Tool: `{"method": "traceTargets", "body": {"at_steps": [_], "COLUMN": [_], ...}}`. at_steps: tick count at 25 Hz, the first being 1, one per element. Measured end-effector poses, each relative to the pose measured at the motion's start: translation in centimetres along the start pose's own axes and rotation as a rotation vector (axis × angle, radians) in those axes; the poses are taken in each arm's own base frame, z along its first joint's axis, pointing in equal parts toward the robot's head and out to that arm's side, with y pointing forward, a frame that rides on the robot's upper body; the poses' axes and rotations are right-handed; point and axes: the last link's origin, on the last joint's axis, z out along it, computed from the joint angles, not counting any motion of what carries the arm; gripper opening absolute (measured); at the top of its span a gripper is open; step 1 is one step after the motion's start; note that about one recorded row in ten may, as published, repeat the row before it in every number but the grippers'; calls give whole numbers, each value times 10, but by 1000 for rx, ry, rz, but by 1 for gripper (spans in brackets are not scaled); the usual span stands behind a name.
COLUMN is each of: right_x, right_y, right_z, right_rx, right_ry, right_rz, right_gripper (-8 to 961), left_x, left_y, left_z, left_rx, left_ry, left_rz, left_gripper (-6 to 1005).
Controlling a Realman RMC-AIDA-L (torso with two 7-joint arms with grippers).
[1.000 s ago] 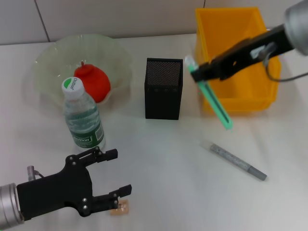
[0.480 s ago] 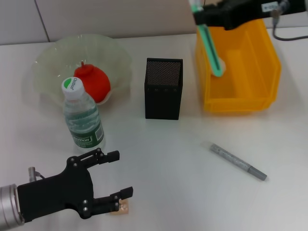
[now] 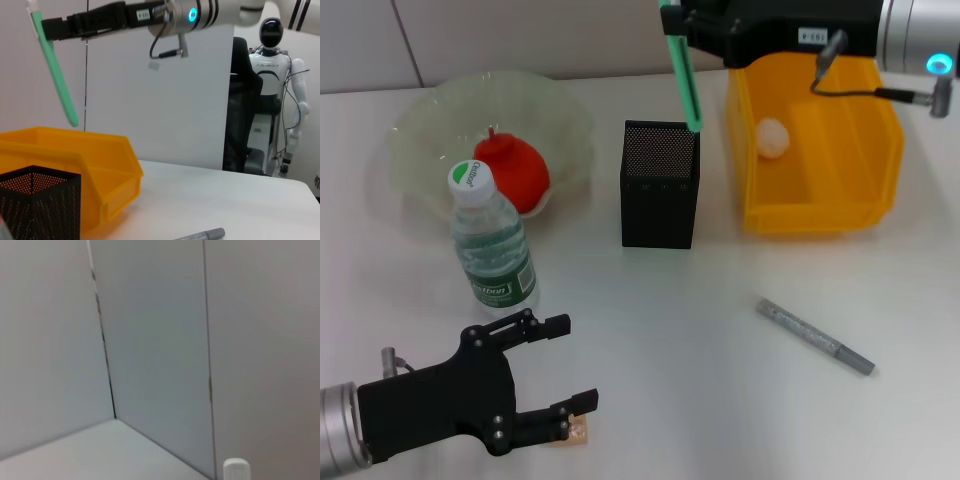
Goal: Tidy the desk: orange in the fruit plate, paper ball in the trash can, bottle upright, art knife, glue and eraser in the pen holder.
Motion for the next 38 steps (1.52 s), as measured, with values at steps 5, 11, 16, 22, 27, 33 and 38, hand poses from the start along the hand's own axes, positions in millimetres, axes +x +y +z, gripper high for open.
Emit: {"method": "traceTargets", "body": {"at_steps": [5,11,16,22,27,33,38], "right_x": [27,58,73,85,91,101,108], "right_y": [-7,-13,-18,-15,-11,-7,-4], "right_z": [-2,-17,-27,-22,-13,0,9], "right_rx": [-14,36,49,29,31,48,59], "right_ry": [-127,-282,-331,-364,-409,-427,-407], "right_rz": [-9,-6,45,60,62,47,32], "right_gripper": [165,164,164,165,165,165,164], "left_x": [0,0,-1,-1,0,-1,-2], "left_y": [1,1,1,1,2,3,3], "left_z": [0,1,1,1,1,0,0], "left_rx": [-3,-3,-3,-5,-6,-4,-4], "left_ry": [1,0,0,-1,1,1,2], "left_rz": [-2,-1,4,7,9,16,13], "left_gripper": [808,808,808,808,808,808,809]}}
